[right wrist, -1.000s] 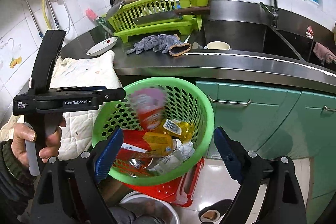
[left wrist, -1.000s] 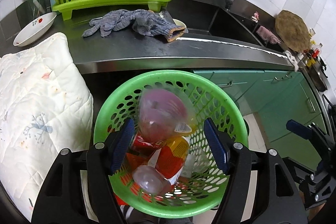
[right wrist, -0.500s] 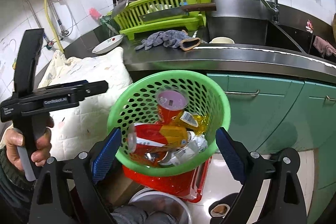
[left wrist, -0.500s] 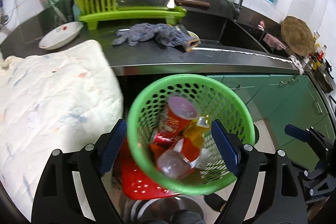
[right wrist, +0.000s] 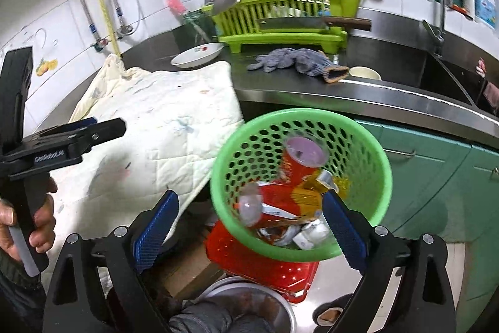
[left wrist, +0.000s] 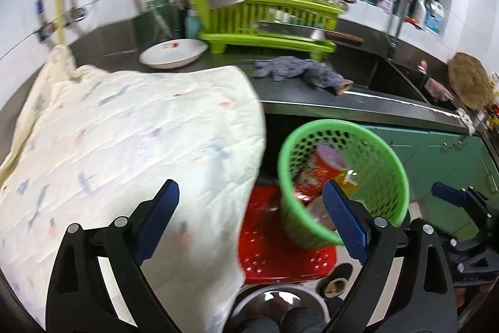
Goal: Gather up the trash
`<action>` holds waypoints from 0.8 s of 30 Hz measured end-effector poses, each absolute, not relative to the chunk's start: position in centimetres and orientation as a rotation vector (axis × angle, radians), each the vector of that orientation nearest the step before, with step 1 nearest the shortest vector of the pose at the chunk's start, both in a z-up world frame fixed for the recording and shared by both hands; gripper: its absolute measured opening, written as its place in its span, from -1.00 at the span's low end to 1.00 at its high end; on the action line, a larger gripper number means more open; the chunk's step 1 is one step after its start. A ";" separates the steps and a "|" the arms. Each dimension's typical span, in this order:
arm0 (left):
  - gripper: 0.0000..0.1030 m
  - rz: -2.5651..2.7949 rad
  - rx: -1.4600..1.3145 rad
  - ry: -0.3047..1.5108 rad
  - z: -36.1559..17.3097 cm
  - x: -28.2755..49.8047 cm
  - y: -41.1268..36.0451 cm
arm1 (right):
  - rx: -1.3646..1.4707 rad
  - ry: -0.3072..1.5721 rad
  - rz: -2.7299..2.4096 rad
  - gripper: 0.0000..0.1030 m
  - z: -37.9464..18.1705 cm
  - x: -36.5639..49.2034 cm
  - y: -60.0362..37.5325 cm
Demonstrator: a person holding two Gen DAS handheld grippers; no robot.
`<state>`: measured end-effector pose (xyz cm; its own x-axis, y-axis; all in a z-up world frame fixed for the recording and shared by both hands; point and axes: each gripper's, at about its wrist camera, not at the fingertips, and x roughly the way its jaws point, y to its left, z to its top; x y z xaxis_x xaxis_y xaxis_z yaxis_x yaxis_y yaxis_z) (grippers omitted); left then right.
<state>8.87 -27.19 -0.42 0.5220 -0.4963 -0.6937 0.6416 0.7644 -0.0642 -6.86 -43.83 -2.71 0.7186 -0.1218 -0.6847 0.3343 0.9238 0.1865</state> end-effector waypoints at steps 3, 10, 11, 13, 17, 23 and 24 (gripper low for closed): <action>0.84 -0.632 0.194 0.760 -0.3 8.9 -24.2 | 0.293 0.735 -0.241 0.76 -2.4 -6.1 -42.4; 0.87 -0.520 0.164 0.765 -0.4 8.7 -18.0 | 0.251 0.741 -0.194 0.78 -1.8 -4.5 -39.0; 0.87 -0.502 0.162 0.760 -0.3 8.6 -17.1 | 0.250 0.740 -0.187 0.78 -1.7 -4.3 -38.6; 0.87 -0.470 0.158 0.752 -0.2 8.4 -15.7 | 0.248 0.741 -0.173 0.78 -1.6 -4.0 -37.9; 0.87 -0.413 0.153 0.746 0.0 7.9 -12.6 | 0.232 0.747 -0.141 0.78 -1.4 -3.1 -36.2; 0.87 -0.329 0.136 0.723 0.5 6.9 -8.5 | 0.205 0.747 -0.095 0.78 -1.0 -1.9 -33.4; 0.88 -0.317 0.132 0.718 0.6 6.7 -8.0 | 0.209 0.744 -0.086 0.78 -1.0 -1.8 -33.0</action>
